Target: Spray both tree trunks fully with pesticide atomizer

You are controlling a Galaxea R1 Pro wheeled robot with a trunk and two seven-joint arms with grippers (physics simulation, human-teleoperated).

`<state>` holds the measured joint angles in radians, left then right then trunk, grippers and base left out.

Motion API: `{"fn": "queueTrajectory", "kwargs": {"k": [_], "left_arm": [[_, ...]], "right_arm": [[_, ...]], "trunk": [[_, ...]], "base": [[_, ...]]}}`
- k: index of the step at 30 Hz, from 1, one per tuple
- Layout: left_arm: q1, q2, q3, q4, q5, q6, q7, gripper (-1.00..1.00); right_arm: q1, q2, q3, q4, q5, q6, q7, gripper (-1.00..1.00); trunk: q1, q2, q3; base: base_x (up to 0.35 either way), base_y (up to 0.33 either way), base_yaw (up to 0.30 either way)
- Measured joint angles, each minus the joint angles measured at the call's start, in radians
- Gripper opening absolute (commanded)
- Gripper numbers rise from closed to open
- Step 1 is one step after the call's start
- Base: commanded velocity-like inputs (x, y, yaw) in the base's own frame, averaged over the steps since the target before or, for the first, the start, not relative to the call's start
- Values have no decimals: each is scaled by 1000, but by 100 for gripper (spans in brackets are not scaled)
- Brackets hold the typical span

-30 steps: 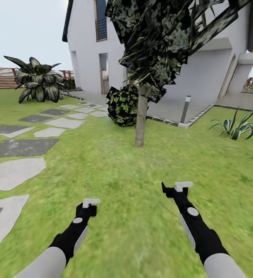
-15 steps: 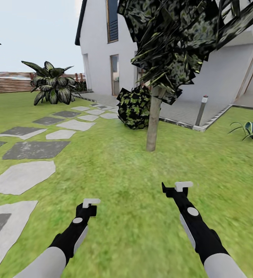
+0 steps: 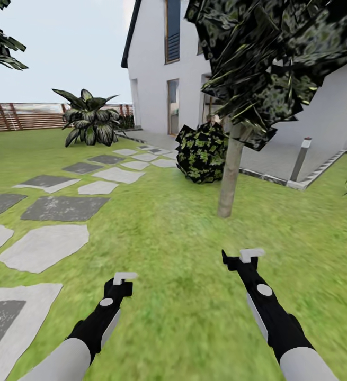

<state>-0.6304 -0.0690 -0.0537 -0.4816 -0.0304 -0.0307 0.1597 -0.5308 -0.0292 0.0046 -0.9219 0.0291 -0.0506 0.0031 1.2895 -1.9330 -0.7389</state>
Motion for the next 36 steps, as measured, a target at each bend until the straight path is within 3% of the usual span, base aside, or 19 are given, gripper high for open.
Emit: {"fn": "queueTrajectory", "kwargs": {"k": [11,36], "left_arm": [[0,0,0,1,0,0,0,-100],[0,0,2,1,2,-1,0,-100]], "right_arm": [[0,2,0,2,0,2,0,100],[0,3,1,3,0,0,0,100]], "trunk": [[0,0,6],[0,0,-6]], "base": [[333,98,245],[330,112,281]]}}
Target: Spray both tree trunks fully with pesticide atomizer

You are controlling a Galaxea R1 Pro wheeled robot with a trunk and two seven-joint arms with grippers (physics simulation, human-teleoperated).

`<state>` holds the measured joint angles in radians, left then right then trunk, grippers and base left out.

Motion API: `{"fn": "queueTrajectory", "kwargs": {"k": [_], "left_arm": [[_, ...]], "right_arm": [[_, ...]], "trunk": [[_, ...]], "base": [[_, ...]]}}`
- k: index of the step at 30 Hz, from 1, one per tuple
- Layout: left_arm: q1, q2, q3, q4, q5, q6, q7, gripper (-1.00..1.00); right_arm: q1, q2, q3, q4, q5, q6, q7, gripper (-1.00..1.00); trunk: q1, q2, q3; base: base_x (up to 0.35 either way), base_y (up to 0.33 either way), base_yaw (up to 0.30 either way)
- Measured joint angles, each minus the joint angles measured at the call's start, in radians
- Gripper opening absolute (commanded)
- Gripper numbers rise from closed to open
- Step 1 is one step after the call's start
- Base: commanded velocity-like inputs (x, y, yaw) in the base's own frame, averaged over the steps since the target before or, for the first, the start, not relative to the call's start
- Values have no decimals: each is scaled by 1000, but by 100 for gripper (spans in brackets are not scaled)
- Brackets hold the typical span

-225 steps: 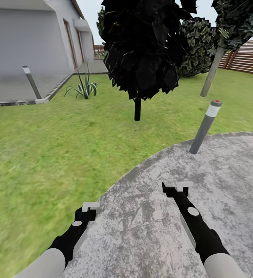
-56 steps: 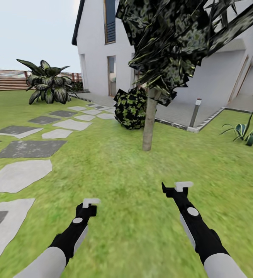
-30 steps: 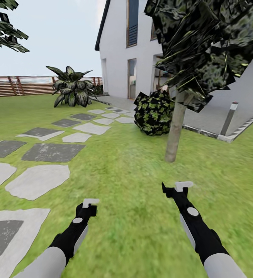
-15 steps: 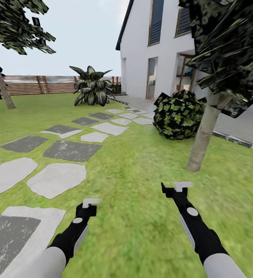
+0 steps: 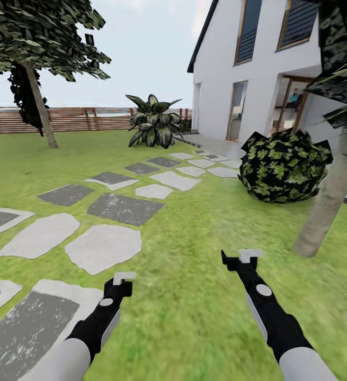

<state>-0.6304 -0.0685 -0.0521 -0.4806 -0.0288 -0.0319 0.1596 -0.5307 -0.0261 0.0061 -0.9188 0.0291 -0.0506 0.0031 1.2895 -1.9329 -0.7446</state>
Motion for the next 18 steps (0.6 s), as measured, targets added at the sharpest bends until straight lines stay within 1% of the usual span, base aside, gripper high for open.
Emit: {"fn": "queueTrajectory", "kwargs": {"k": [18], "left_arm": [[0,1,0,-1,0,0,0,-100]], "right_arm": [[0,0,0,1,0,0,0,100]], "trunk": [[0,0,-9]], "base": [[288,189,281]]}}
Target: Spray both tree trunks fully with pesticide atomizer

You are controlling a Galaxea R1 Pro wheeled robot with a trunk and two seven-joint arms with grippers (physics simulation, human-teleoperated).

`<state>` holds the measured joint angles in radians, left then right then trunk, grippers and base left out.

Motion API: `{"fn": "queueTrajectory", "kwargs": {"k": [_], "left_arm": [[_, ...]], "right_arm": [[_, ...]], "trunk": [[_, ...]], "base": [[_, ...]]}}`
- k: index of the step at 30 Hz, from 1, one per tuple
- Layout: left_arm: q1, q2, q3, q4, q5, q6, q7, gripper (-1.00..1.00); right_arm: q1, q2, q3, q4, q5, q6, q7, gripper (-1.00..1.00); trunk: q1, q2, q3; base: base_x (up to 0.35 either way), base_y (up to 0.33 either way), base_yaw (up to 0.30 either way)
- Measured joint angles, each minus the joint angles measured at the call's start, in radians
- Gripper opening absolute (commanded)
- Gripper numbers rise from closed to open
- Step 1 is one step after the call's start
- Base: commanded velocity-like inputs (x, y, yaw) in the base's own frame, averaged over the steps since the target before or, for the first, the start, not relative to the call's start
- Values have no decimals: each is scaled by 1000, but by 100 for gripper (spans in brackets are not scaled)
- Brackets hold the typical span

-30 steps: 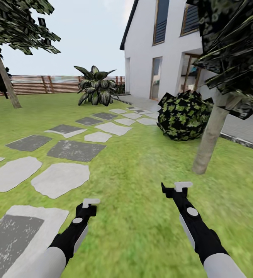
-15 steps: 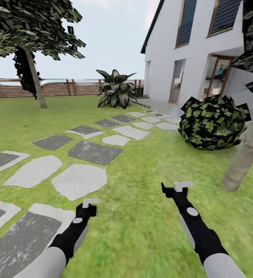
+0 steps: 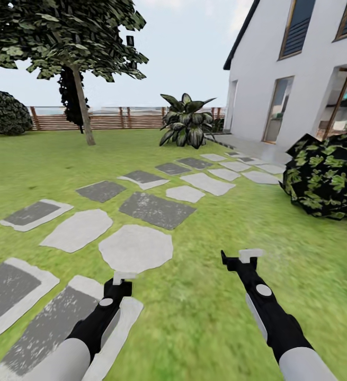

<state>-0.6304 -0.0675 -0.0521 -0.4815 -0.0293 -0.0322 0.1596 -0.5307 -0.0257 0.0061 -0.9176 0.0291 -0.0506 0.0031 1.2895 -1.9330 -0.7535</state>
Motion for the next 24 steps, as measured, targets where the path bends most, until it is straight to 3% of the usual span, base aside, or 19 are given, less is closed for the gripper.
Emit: {"fn": "queueTrajectory", "kwargs": {"k": [18,24], "left_arm": [[0,0,0,0,0,0,0,-100],[0,0,0,0,0,0,0,-100]], "right_arm": [[0,1,0,0,0,0,0,100],[0,1,0,0,0,0,0,100]], "trunk": [[0,0,-8],[0,0,-10]], "base": [[287,187,281],[323,60,280]]}}
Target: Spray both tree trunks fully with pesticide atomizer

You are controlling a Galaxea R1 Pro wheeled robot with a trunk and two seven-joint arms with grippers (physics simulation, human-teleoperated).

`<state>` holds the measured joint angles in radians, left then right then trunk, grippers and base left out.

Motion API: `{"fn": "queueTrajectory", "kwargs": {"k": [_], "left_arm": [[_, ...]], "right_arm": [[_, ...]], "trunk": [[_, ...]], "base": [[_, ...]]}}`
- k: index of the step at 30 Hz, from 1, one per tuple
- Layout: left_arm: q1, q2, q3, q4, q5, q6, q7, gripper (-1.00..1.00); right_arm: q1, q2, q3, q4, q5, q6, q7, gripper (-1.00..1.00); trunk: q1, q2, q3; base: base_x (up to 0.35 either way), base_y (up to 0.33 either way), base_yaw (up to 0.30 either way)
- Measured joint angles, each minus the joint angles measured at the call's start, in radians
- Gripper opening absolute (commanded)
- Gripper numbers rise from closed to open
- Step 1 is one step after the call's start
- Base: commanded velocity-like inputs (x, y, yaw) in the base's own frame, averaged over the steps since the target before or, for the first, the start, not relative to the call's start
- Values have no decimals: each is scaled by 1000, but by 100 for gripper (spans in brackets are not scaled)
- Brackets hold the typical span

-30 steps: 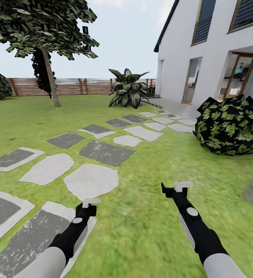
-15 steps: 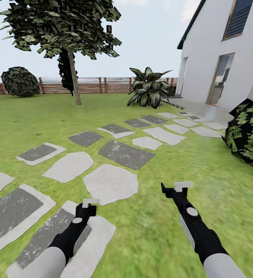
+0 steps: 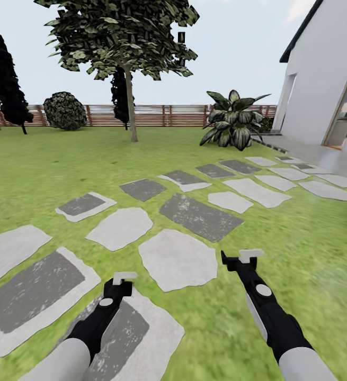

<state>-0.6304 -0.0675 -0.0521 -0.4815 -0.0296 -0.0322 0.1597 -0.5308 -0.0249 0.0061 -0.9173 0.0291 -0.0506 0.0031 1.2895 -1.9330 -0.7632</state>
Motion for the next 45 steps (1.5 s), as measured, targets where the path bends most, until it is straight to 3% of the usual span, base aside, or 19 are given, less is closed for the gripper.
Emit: {"fn": "queueTrajectory", "kwargs": {"k": [17,23,27,29,31,32,35,37,40,45], "left_arm": [[0,-3,1,-2,0,-1,0,-100],[9,-3,-2,-96,-9,1,2,-100],[86,3,-2,-119,-11,2,8,-100],[147,3,-2,-122,-9,-2,32,-100],[217,2,-2,-122,-5,-11,59,-100],[254,1,-3,-120,-5,-14,70,-100],[294,0,-3,-110,0,-17,76,-100],[313,-1,-2,-91,4,-33,77,-100],[322,-4,-1,-71,7,-77,78,-100],[322,-2,0,-89,8,-97,80,-100]], "right_arm": [[6,-6,-5,1,4,-3,-1,100],[110,-63,-18,0,3,-25,-8,100],[274,-75,-22,18,3,-188,-33,100],[328,-75,-22,95,2,-304,-66,100],[356,-69,-22,252,-2,-473,-85,100],[364,-65,-21,361,-2,-620,-89,100],[368,-62,-20,453,1,-780,-91,100],[369,-61,-20,512,1,-854,-90,100],[369,-61,-21,569,0,-883,-90,100],[369,-61,-21,587,0,-888,-91,100]], "trunk": [[0,0,-1],[0,0,-1],[0,0,-1],[0,0,-1],[0,0,-1],[0,0,-1],[0,0,-1],[0,0,-1],[0,0,-1],[0,0,-1]], "base": [[337,1,28],[338,0,0],[338,0,0],[338,0,0],[338,0,0],[338,0,0],[338,0,0],[338,0,0],[338,0,0],[338,0,0]]}}
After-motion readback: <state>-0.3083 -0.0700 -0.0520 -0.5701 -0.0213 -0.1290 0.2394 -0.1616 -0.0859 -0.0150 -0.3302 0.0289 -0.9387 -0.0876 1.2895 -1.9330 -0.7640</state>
